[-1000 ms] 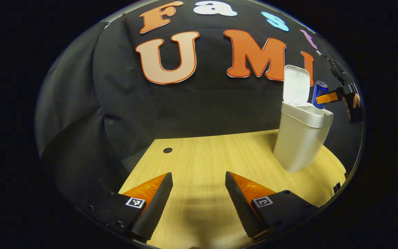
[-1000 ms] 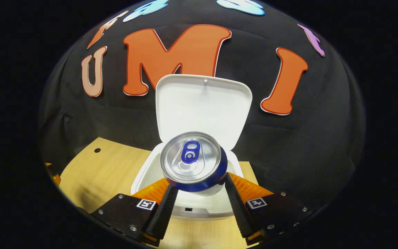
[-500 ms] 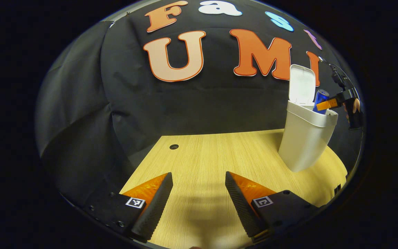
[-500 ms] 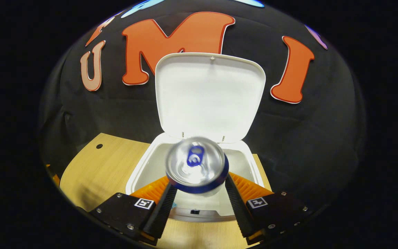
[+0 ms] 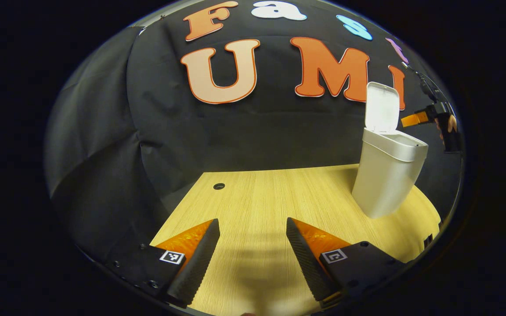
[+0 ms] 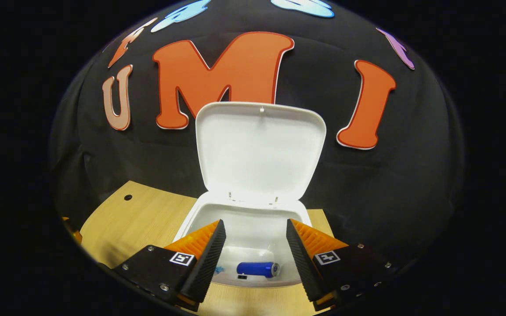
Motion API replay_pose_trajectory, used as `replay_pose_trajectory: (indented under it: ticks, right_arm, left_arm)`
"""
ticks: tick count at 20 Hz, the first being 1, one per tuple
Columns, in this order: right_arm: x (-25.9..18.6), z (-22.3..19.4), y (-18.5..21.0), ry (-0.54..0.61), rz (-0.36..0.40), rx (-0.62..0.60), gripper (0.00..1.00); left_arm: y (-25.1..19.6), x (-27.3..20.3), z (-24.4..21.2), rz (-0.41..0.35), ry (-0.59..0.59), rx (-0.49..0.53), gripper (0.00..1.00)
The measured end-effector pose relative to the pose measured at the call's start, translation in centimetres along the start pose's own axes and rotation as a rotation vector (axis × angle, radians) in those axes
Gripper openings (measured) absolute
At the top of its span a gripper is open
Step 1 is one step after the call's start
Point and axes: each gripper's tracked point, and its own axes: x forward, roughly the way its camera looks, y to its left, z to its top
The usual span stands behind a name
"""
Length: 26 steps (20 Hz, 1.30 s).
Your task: Press the lid of the desktop garbage bin to open it, pick up the crumpled paper on the desktop and throw it into the bin, then pick up the pop can on the desktop and drop it into the bin, and finally close the garbage bin lid.
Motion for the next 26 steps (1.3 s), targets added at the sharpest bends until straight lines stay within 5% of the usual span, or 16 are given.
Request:
replay_pose_trajectory:
  ticks: [15,26]
  right_arm:
    - [-1.4,14.7,-0.7,-0.199,-0.005,-0.057,0.85]
    - [2.3,16.7,-0.7,-0.197,-0.003,0.011,0.84]
  left_arm:
    - [0.3,0.0,0.0,0.025,-0.008,-0.035,0.97]
    - [0.7,0.6,-1.3,0.067,0.031,-0.064,0.97]
